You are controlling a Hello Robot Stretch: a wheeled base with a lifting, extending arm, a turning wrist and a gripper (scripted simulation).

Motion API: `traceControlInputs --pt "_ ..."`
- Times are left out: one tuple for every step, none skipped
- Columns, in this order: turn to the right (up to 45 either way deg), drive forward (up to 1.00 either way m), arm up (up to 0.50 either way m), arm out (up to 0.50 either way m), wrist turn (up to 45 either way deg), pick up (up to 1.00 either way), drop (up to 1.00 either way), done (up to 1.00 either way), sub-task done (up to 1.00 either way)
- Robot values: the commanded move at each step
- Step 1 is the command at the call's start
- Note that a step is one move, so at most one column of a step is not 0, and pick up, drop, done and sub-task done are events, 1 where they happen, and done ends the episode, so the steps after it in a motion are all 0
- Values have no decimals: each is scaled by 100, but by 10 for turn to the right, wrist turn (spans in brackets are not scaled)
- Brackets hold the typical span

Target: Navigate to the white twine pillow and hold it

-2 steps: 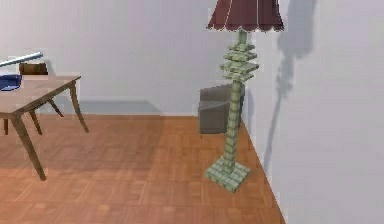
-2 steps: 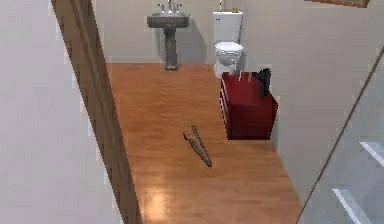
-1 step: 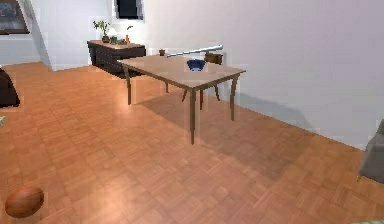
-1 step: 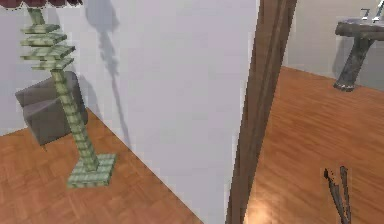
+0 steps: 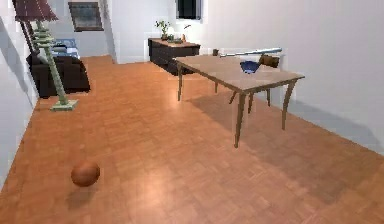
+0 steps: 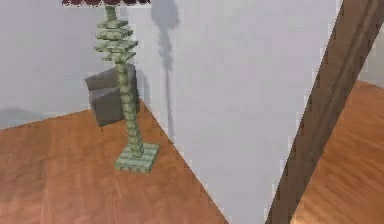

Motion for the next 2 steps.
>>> traceControlInputs --pt "0 100 0 0 0 0 0 0 0" --pt "-30 0 0 0 0 0 0 0 0"
